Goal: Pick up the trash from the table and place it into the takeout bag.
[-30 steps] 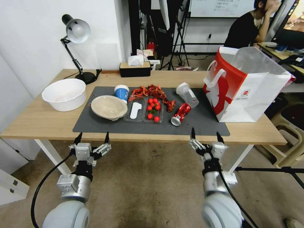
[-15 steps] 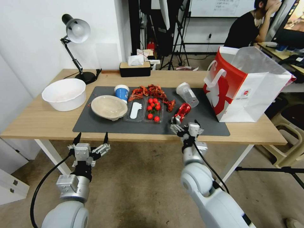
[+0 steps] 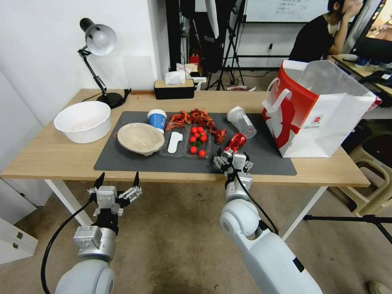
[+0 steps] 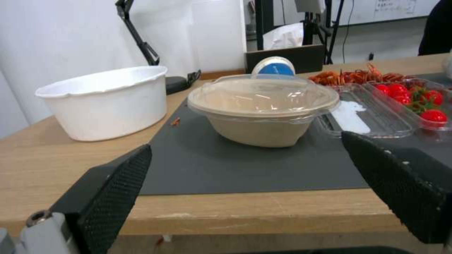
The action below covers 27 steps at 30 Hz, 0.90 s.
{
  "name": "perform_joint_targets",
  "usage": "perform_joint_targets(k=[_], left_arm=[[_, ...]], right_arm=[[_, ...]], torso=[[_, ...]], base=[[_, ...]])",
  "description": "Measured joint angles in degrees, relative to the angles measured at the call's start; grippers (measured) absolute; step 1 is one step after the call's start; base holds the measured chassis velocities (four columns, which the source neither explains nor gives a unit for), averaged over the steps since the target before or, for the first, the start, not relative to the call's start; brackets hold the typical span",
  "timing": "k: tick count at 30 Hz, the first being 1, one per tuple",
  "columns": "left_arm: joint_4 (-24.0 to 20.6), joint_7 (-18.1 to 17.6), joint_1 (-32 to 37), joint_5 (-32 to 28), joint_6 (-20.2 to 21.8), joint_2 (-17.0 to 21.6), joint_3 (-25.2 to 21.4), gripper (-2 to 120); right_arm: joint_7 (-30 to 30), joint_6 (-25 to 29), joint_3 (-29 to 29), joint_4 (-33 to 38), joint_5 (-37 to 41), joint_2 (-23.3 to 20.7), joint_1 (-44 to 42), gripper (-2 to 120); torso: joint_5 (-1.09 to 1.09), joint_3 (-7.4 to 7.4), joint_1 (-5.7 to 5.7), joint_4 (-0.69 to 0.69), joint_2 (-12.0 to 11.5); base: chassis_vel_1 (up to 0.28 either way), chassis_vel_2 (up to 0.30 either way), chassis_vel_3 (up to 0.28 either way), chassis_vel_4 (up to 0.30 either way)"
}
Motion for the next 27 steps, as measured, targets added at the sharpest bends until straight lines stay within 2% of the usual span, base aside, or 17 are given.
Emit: perform_joint_targets(k=[2,3,5,6,8,19,27], left_arm=[[0.1,0.0,0.0,0.0,-0.1,0.0,0.0,100],[0.1,0.0,0.0,0.0,-0.1,0.0,0.0,100],[0.1,0.0,0.0,0.0,-0.3,0.0,0.0,100],[0.1,0.0,0.0,0.0,-0.3,0.0,0.0,100],[0.1,0.0,0.1,0.0,-0.3,0.0,0.0,100],[0.1,-0.1,0.3,0.1,-0.5,-0.1,0.1,100],[0.1,-0.1,0.3,0.3,-0.5,-0.1,0.1,100]], right_arm=[[0.1,-0.2,0.1,-0.2,0.0,0.1,0.1,69],[0.1,-0.2,0.1,-0.2,0.0,0.1,0.1,69],[0.2,-0.9,0.1,-0.4,0.0,0.2,0.1,58],[0.2,-0.9,0.1,-0.4,0.0,0.2,0.1,58],[0.3,-1.3,0.1,-0.5,0.0,0.4,0.0,50],[0.0,-1.1,0.7,0.5,0.1,0.2,-0.7,48],[-8.4,5.8,5.9,7.4,3.5,-2.5,-0.8,48]], torso=[[0.00,0.00,0.00,0.00,0.0],[0.00,0.00,0.00,0.00,0.0],[0.00,0.00,0.00,0.00,0.0],[0.00,0.00,0.00,0.00,0.0],[0.00,-0.01,0.00,0.00,0.0],[0.01,0.00,0.00,0.00,0.0],[0.02,0.00,0.00,0.01,0.0]], base=[[0.000,0.000,0.000,0.000],[0.000,0.000,0.000,0.000],[0.000,0.000,0.000,0.000],[0.000,0.000,0.000,0.000],[0.000,0.000,0.000,0.000],[0.000,0.000,0.000,0.000],[0.000,0.000,0.000,0.000]])
